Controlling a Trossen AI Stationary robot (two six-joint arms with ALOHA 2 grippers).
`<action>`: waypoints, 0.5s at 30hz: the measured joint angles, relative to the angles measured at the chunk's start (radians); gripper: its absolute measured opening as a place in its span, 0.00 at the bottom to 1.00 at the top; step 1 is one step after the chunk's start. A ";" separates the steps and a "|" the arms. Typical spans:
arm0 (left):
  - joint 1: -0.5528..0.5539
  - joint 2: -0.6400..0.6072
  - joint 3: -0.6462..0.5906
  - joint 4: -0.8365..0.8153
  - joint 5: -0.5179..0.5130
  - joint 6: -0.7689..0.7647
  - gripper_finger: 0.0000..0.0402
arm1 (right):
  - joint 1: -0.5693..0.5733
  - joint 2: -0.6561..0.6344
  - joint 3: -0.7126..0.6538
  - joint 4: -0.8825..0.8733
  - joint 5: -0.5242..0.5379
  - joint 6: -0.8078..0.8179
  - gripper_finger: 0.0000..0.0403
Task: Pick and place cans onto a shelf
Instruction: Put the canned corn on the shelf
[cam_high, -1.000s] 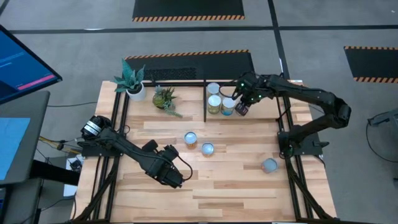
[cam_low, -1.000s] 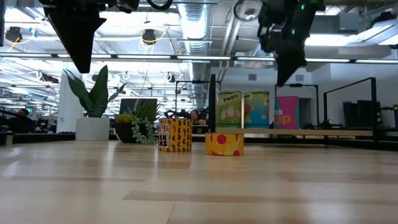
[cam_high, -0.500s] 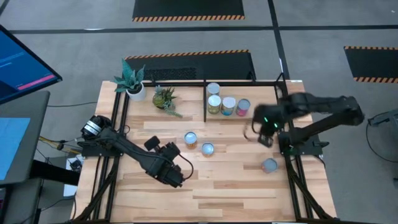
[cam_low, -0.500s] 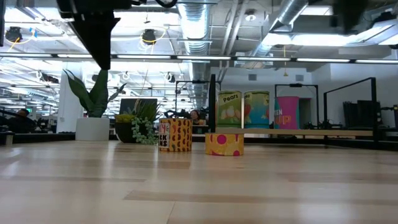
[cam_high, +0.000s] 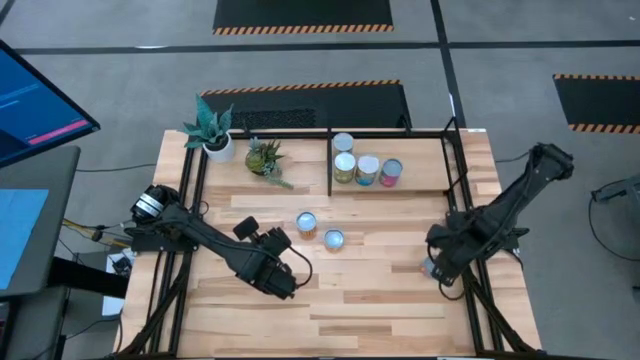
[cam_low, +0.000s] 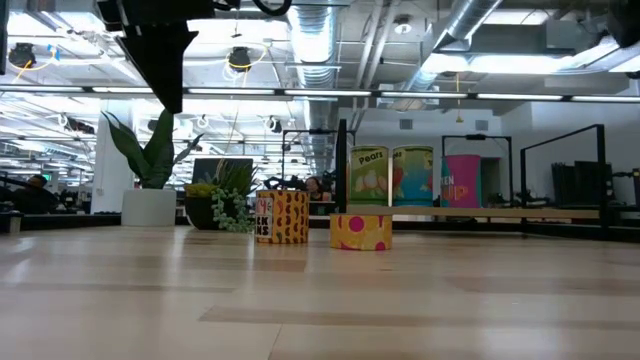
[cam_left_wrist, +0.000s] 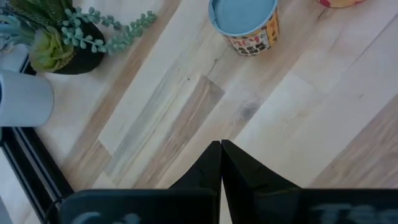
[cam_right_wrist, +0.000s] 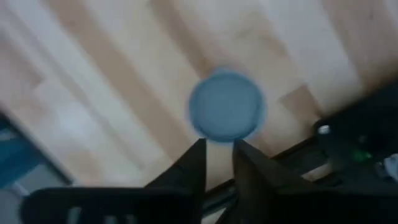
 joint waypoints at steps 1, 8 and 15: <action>0.000 0.000 0.000 0.000 0.000 0.000 0.00 | 0.002 0.006 -0.013 -0.001 0.013 0.013 0.29; 0.000 0.000 0.000 0.000 0.008 0.000 0.00 | -0.020 0.049 -0.121 0.022 0.029 0.029 0.48; 0.000 0.000 0.000 0.000 0.027 0.000 0.00 | -0.051 0.061 -0.180 0.099 0.033 0.003 0.52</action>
